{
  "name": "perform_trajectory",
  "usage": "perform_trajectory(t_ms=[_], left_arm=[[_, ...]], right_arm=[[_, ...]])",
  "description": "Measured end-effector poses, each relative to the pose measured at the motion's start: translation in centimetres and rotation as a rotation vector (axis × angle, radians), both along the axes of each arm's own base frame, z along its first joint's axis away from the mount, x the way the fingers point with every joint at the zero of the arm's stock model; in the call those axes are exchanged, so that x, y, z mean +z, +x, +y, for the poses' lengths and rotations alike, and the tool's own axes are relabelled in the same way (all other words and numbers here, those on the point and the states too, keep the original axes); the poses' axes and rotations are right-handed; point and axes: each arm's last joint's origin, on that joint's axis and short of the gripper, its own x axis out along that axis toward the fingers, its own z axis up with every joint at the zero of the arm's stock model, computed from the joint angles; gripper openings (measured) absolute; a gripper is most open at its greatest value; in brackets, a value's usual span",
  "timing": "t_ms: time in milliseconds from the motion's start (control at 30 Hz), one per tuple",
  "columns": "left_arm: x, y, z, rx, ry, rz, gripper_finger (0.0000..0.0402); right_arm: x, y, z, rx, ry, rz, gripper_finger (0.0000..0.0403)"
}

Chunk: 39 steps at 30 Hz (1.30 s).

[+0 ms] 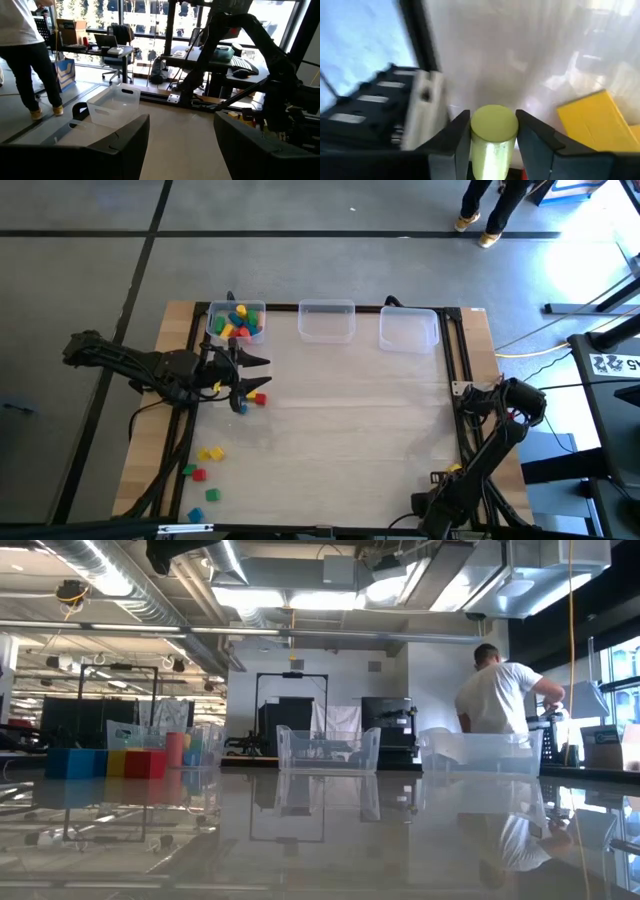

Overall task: Sort blocks by size
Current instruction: Put the cylindrical light green block into the left transparent bin

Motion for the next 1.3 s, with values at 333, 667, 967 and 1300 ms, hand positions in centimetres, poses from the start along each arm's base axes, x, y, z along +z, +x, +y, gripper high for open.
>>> perform_trajectory(t_ms=[333, 667, 967, 1300], left_arm=[[0.0, 0.0, 0.0, 0.001, -0.016, -0.004, 0.0219], [0.0, 0.0, 0.0, 0.002, -0.023, -0.007, 0.0219], [0.0, 0.0, 0.0, 0.003, -0.023, -0.007, 0.0219], [0.0, 0.0, 0.0, 0.004, -0.034, -0.007, 0.0219]], right_arm=[[2.7, 4.1, -2.5, -0.011, -0.093, -0.294, 0.0134], [4.1, 9.7, -8.3, 0.18, -0.261, -0.58, 0.0137], [4.8, 15.6, -15.0, 0.373, -0.494, -0.803, 0.0138], [6.8, 21.1, -22.7, 0.398, -0.72, -1.079, 0.0138]])
